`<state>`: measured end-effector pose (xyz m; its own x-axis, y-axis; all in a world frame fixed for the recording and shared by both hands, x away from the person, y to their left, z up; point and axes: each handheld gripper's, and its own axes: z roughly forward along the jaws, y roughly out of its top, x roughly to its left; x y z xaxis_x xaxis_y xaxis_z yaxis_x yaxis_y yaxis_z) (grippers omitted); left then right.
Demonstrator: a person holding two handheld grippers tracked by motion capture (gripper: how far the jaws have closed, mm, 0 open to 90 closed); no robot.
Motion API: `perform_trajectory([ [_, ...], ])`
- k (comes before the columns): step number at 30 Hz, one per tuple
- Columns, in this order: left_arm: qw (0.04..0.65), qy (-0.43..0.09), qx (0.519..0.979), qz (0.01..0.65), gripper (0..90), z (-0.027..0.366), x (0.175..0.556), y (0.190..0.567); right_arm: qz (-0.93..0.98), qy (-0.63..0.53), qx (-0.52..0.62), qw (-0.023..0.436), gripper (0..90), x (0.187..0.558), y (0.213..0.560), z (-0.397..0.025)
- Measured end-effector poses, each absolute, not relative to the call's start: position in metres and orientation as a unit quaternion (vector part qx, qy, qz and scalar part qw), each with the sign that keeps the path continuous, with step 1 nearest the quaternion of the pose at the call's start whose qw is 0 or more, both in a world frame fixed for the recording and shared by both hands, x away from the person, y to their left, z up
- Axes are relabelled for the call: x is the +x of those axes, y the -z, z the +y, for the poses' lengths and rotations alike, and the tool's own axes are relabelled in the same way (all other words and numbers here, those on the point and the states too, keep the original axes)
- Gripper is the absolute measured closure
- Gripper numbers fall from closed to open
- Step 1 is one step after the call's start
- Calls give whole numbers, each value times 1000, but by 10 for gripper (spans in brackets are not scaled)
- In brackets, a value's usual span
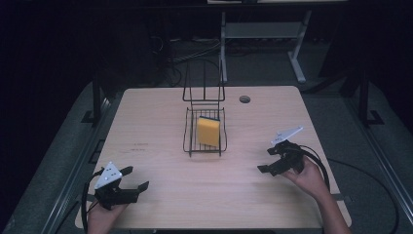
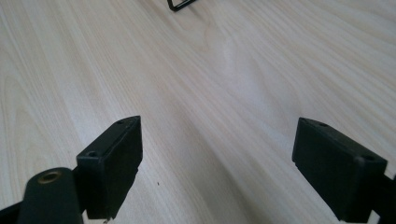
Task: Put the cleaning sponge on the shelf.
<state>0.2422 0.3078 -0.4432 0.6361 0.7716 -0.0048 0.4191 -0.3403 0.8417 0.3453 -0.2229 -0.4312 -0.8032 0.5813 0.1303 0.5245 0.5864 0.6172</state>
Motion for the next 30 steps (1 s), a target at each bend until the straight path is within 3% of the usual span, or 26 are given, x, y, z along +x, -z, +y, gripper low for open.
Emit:
perform_trajectory([
  [30, 433, -201, 796, 373, 159, 307, 243, 444, 874, -340, 343, 52, 157, 310, 449, -258],
])
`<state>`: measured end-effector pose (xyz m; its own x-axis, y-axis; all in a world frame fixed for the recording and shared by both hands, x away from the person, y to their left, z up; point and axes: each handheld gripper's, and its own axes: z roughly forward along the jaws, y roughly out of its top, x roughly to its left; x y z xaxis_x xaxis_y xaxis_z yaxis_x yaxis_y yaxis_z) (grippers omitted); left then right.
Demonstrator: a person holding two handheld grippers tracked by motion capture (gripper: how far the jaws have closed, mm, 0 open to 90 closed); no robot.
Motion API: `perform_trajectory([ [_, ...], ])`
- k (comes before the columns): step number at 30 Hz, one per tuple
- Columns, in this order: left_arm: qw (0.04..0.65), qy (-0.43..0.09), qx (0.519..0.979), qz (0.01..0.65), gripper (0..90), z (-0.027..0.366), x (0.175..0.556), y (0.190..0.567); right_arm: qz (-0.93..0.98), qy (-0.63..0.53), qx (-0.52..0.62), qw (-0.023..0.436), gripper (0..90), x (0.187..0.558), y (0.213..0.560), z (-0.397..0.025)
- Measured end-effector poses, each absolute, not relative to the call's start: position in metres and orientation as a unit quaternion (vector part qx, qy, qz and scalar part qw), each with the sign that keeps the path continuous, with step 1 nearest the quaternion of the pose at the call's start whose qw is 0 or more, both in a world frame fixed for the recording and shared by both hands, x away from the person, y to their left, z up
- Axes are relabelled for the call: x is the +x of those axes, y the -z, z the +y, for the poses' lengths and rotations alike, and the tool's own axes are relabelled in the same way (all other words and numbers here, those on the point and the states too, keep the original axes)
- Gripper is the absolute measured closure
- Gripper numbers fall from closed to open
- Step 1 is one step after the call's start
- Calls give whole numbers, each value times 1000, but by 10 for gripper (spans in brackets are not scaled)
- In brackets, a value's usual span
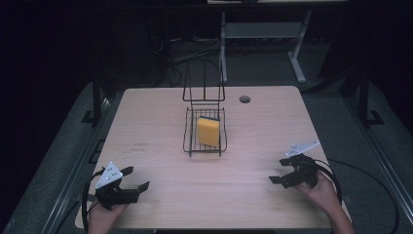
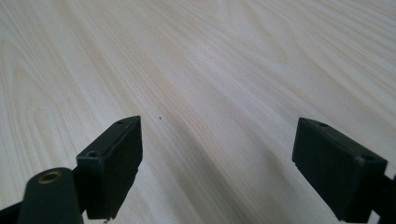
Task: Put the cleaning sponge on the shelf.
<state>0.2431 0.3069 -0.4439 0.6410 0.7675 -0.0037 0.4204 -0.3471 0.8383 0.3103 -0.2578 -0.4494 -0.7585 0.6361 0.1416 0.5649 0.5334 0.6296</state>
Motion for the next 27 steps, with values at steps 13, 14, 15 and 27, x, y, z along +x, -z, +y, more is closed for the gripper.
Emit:
perform_trajectory([
  [13, 433, -198, 796, 374, 159, 306, 244, 445, 863, -349, 360, 57, 157, 293, 458, -272],
  [14, 434, -198, 796, 374, 159, 306, 244, 445, 862, -349, 362, 56, 157, 291, 460, -273],
  [15, 434, -198, 795, 374, 159, 306, 244, 445, 862, -351, 362, 56, 157, 290, 461, -275],
  [27, 436, -196, 795, 375, 159, 306, 244, 445, 853, -361, 372, 61, 153, 276, 469, -280],
])
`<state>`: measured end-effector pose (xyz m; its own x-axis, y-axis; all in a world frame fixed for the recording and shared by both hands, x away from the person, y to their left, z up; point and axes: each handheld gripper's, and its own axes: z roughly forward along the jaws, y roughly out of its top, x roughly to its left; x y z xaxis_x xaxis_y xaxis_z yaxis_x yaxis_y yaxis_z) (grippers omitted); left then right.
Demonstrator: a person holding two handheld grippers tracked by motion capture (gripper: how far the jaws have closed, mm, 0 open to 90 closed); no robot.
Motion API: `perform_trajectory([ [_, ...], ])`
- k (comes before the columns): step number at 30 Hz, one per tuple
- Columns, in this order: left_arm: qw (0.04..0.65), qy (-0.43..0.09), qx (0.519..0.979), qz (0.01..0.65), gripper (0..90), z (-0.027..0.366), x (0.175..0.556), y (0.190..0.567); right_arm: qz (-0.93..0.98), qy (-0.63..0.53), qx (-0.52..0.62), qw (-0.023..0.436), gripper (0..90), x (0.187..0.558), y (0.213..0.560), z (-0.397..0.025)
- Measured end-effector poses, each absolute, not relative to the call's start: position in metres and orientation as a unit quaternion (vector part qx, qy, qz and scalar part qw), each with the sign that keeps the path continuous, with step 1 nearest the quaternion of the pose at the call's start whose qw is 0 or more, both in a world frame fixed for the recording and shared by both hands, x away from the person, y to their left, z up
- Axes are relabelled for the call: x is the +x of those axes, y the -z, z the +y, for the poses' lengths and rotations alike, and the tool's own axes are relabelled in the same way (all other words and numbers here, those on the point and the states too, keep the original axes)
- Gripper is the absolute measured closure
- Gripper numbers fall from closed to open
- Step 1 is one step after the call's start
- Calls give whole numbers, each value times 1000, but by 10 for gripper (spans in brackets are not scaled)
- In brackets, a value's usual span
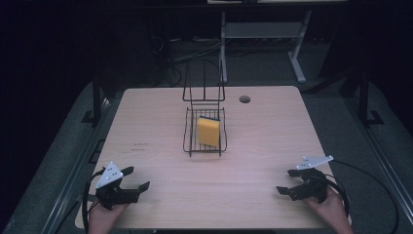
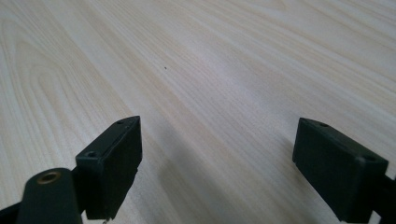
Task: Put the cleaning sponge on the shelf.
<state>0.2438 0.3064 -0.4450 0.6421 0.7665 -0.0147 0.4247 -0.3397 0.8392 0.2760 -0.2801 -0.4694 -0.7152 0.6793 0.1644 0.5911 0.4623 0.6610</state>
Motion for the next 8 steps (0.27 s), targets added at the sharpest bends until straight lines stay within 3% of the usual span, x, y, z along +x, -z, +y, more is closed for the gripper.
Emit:
perform_trajectory([
  [8, 435, -198, 795, 374, 159, 306, 243, 444, 849, -368, 370, 81, 144, 266, 468, -272],
])
